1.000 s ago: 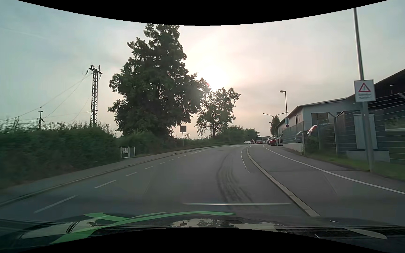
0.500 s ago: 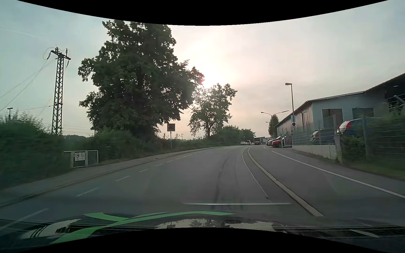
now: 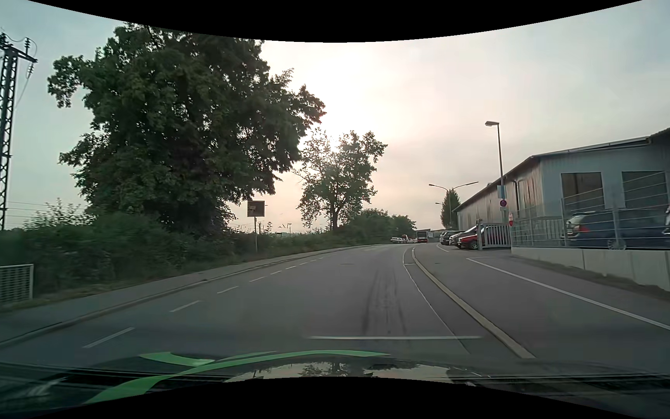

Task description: Follow the waypoints while adhering to traffic rules and regulations

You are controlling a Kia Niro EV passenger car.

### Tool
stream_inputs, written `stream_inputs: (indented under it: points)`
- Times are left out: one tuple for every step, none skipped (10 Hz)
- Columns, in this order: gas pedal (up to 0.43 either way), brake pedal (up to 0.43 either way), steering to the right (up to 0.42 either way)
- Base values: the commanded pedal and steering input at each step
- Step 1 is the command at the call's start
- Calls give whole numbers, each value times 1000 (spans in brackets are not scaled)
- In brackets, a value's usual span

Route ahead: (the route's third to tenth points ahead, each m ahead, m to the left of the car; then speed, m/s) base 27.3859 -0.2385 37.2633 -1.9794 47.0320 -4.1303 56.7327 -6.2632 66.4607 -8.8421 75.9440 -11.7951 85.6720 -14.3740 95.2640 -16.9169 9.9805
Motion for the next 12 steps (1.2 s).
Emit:
stream_inputs:
  points:
    - [228,0,22]
    - [228,0,24]
    - [228,0,25]
    - [228,0,26]
    - [228,0,27]
    - [228,0,27]
    - [220,0,29]
    - [220,0,29]
    - [209,0,29]
    - [209,0,29]
    - [197,0,29]
    - [197,0,29]
